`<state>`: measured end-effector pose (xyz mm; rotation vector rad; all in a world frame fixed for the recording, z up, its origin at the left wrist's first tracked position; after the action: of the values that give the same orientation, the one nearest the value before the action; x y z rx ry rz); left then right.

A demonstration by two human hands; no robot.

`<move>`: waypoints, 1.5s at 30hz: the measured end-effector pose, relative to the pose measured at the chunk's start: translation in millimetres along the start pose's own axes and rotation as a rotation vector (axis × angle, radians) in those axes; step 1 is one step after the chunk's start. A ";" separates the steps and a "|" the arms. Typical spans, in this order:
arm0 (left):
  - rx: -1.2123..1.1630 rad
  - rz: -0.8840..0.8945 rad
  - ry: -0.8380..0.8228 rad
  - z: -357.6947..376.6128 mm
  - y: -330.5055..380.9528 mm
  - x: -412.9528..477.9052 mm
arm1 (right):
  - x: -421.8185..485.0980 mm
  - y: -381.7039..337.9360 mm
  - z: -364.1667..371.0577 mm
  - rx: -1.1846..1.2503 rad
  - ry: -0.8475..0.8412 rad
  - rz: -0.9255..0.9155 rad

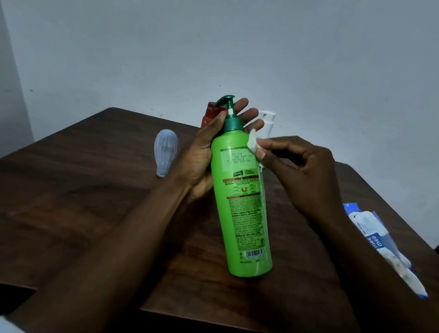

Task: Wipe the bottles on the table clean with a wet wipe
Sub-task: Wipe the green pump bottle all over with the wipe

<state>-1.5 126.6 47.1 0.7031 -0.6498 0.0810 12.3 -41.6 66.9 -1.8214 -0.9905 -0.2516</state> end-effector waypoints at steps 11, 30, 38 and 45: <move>0.043 0.042 -0.021 3.2 5.5 3.9 | -77.4 13.9 10.6 0.103 -0.072 0.027; 0.054 0.011 -0.006 -12.6 10.4 10.8 | -16.4 -4.6 9.8 -0.055 -0.037 -0.012; -0.059 0.018 -0.020 -27.4 12.3 10.7 | 21.3 -11.0 10.6 -0.163 -0.043 -0.061; -0.083 0.036 -0.042 -28.8 8.3 12.0 | -1.2 -4.6 13.5 -0.109 -0.067 -0.079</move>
<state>21.0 149.2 42.2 0.6144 -0.7025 0.0715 4.8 -30.0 62.9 -1.9019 -1.1161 -0.3002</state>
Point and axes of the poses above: each hand's wrist, its own x-axis towards the middle knuckle, its own z-axis out of the palm, y = z × x, the point moved 2 cm from there along x, towards the middle knuckle, and after that the axes turned 12 degrees about -y, right-handed, at the moved point
